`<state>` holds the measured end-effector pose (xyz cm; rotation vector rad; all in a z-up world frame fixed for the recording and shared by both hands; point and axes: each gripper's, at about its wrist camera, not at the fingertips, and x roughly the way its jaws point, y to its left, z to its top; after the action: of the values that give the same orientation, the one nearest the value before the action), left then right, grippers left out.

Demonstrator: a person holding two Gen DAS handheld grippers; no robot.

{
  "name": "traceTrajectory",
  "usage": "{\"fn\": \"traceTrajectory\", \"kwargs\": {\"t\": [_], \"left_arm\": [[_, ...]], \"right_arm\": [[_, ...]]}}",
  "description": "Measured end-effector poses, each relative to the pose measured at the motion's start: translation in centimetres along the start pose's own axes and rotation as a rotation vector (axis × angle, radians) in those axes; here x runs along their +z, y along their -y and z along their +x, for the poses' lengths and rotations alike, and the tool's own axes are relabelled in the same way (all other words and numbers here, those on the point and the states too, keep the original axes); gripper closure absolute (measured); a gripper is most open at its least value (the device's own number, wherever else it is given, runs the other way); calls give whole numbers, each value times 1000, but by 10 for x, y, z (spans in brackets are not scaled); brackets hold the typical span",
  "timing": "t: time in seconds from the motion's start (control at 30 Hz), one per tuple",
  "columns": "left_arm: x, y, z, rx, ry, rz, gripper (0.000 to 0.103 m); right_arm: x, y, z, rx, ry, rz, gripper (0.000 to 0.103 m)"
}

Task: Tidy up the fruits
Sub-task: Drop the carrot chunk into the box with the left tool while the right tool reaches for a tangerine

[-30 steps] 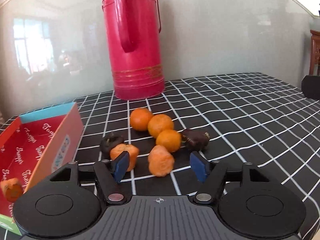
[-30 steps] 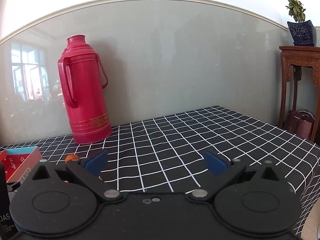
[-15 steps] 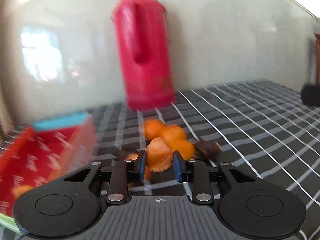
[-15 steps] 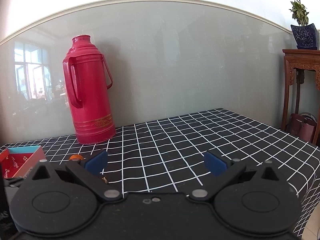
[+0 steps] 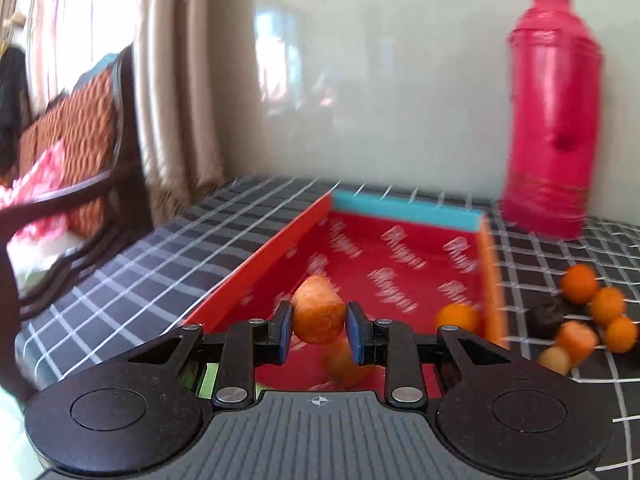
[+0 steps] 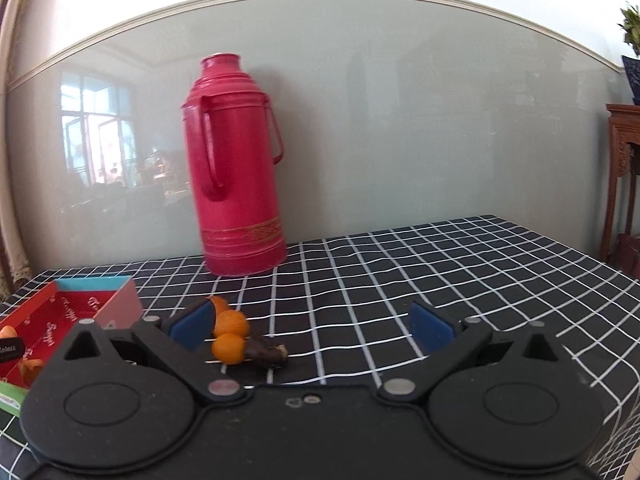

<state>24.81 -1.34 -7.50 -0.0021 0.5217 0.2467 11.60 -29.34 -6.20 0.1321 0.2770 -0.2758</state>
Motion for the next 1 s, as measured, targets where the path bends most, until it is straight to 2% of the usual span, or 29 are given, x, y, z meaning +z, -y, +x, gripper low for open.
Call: {"fn": "traceTrajectory", "kwargs": {"t": [0.13,0.2,0.27,0.3,0.4,0.6,0.67,0.73,0.8,0.87,0.93,1.0], "left_arm": [[2,-12,2,-25,-29,-33,71],[2,-18,-1,-43,-19,-40,41],[2,-26,-12,-44,21,-59,25],[2,-31,-19,-37,48,-61,20],[3,-47,-27,-17,90,-78,19],[4,-84,-25,51,93,-146,13],[2,-94,-23,67,89,-159,13],[1,-102,-21,80,83,-162,13],[-1,-109,-21,90,86,-163,12],[-2,-115,-21,101,91,-158,12],[-3,-119,-22,110,96,-148,12],[-4,-123,-21,117,99,-139,12]], "right_arm": [[-2,-20,4,47,-9,-34,6],[-3,-30,6,72,-13,-47,6],[-4,-41,9,99,-25,-54,6],[-5,-46,11,114,-33,-55,6],[-9,-62,16,143,-56,-66,6],[-17,-94,25,179,-99,-92,12],[-21,-102,33,192,-135,-83,19],[-25,-110,40,193,-172,-75,35],[-28,-116,46,187,-194,-68,39],[-32,-122,53,170,-211,-67,47],[-35,-127,60,159,-237,-66,60],[-39,-129,66,147,-259,-60,63]]}}
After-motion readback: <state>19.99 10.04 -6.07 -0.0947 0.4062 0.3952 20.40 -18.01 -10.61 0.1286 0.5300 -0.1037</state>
